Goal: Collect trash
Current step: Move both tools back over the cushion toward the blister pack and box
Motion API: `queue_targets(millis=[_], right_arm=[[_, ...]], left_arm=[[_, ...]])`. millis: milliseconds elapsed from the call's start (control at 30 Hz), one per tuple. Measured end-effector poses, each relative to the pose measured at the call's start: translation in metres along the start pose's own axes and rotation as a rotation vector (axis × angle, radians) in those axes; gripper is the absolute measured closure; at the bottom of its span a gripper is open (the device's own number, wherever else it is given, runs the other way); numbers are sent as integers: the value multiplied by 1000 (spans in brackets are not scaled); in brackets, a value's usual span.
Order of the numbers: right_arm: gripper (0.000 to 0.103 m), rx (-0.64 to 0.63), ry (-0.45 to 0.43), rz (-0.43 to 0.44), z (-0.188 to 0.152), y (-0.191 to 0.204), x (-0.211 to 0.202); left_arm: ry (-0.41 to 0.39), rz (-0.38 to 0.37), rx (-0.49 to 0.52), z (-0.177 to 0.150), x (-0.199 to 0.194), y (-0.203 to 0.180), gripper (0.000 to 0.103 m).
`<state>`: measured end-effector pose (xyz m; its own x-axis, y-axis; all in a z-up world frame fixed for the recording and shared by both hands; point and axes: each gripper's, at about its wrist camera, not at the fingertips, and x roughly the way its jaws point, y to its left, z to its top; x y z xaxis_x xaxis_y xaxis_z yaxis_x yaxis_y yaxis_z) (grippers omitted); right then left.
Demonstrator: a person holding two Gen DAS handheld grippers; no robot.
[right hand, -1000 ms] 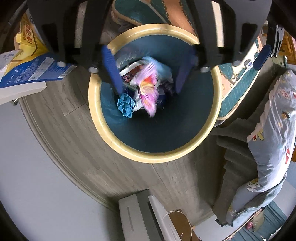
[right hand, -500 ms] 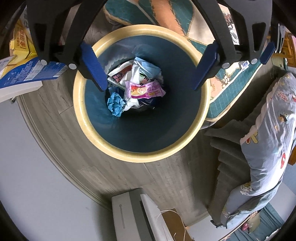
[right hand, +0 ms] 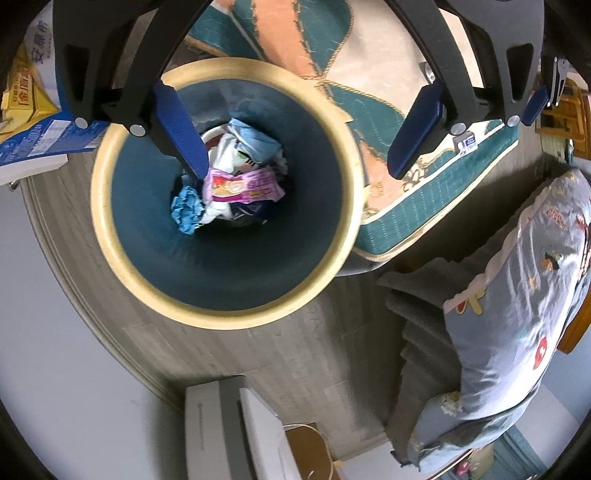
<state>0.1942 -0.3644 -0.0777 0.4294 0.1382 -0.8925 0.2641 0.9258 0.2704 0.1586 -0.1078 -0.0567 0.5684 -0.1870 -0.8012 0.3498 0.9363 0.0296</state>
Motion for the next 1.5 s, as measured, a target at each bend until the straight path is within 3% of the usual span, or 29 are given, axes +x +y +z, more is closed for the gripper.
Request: queue_targets(millis=[400,733,1000,1133,1500], right_arm=[[7,-45,30,21,-3,35,15],[7,-63,53,29,-3,60,30],[7,-89,53,29,-2,73,34],[7,-87,50,30,-1,71,34],[7,-81,51,29,4,65,36]], left_arm=[[113,71,-36,-30,17,45,11],[200,57,-78,-49,32,60,11],[272,38,-111,-60,55,54,11],[302,72,-136,-64,71,43,9],[401,63,-119,-72,100,23,9]])
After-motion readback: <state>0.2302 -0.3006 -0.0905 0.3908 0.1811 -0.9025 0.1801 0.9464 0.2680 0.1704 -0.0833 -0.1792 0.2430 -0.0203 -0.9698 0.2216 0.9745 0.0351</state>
